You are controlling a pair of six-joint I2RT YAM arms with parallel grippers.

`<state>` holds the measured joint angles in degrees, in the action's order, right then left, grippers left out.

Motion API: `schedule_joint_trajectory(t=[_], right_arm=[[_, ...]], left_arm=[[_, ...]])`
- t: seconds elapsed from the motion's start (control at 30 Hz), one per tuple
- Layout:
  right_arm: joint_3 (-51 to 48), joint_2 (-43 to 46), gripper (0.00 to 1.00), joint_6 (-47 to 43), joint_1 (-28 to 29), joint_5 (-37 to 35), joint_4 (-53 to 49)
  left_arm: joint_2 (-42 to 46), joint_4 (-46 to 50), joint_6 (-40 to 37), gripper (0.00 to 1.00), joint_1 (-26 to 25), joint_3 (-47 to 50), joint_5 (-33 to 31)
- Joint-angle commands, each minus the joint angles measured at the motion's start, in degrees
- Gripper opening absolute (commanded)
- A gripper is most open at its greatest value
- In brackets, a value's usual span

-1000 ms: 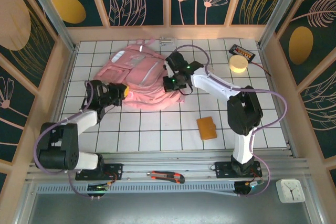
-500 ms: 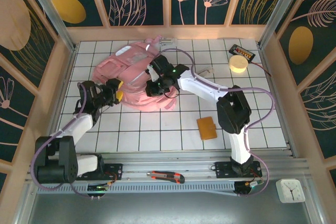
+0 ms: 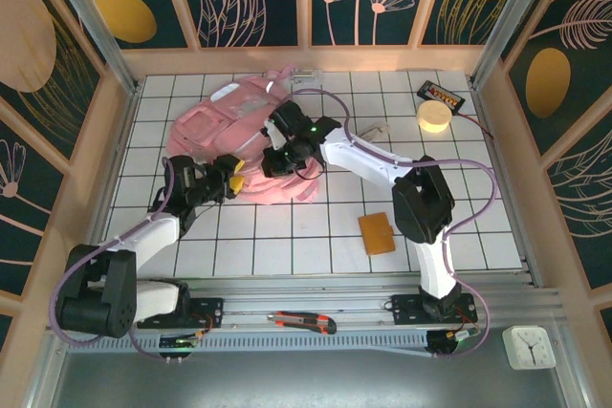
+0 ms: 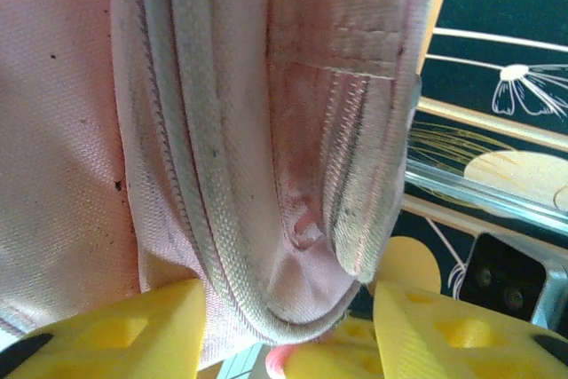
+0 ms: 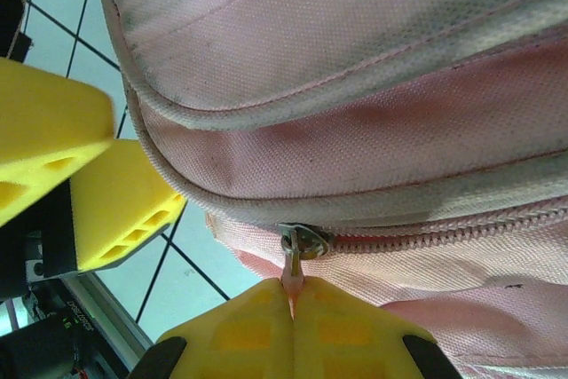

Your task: Pack the student bag

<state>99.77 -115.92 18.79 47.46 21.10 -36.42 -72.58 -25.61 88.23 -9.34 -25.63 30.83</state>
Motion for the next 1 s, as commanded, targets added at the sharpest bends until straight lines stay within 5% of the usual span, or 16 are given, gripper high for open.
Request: schedule_joint_trajectory(t=[0.0,0.07,0.2,0.53,0.97], right_arm=[[2.05,0.65,0.0,-0.03,1.73,0.96,0.66],[1.93,0.65,0.0,-0.07,2.04,0.79,0.68],[1.41,1.03,0.0,-0.65,1.98,-0.73,-0.22],[-3.13,3.87,0.0,-4.42,-3.45,-10.89,-6.94],[0.41,0.05,0.0,-8.34,-15.77,-9.83,-4.59]], left_arm=[[-2.34,-4.54,3.07,0.47,-0.8,-1.71,-0.03],[-3.67,-5.83,3.22,0.42,-1.35,-2.27,-0.07],[-4.8,-7.18,3.1,0.0,-1.55,-2.12,-0.18],[-1.42,-6.16,1.07,0.0,-1.03,1.77,0.28],[4.16,3.23,-5.81,0.0,3.81,1.66,5.11]])
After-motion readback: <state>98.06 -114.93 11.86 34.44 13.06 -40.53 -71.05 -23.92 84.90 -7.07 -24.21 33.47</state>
